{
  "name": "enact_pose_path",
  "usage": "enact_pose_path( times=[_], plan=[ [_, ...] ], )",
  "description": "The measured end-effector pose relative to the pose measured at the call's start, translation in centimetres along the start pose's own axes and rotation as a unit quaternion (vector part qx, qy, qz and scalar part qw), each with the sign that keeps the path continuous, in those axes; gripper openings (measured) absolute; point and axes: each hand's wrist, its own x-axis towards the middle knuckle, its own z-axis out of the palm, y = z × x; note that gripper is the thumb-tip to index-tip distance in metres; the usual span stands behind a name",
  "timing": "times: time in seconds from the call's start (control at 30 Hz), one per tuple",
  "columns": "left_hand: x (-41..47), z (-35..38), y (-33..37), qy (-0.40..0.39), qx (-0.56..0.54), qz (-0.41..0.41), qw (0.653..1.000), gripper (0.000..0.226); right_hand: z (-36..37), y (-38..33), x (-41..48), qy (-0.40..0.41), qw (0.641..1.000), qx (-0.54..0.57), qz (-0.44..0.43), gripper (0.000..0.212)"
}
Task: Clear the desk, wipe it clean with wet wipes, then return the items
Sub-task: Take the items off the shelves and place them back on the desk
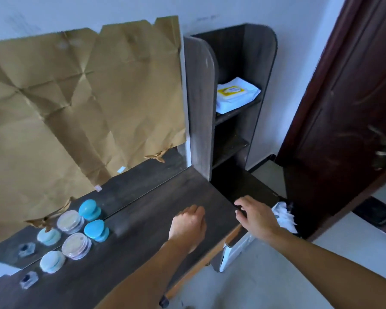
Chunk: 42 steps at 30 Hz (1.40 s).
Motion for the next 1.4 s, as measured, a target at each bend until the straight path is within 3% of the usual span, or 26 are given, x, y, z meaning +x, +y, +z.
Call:
enact_pose_path(
  times=[0.27,0.53,0.63,0.83,1.0,1.17,1.4],
  plan=[
    [9.7,-2.1,4.6,0.057,-0.009,0.057,0.997,0.011,-5.9,5.2,5.5,0.057,0.998,0.021,0.018,0.023],
    [24.5,-5.6,6.5,0.197,-0.017,0.089,0.976,0.023,-13.0,8.6,16.2,0.109,0.994,-0.008,0.009,0.027],
    [29.4,-7.2,6.8,0.187,0.024,0.048,0.981,0.032,-15.7,9.0,20.7,0.153,0.988,-0.009,0.002,0.031],
    [34.9,-8.1,7.8,0.067,0.077,-0.061,0.993,0.057,-18.5,8.6,28.6,0.192,0.981,0.011,-0.031,0.035],
    [36.3,-6.4,7.6,0.041,0.050,-0.160,0.985,0.057,-18.7,8.0,33.8,0.106,0.994,0.016,-0.008,0.054],
    [36.0,-5.3,7.5,0.066,0.125,-0.155,0.978,0.061,-18.1,8.8,36.9,0.037,0.999,0.014,0.025,0.052],
    [36.1,-3.6,7.6,0.155,0.151,-0.174,0.961,0.068,-16.4,9.8,39.7,-0.035,0.985,0.168,0.036,0.059]
  ],
)
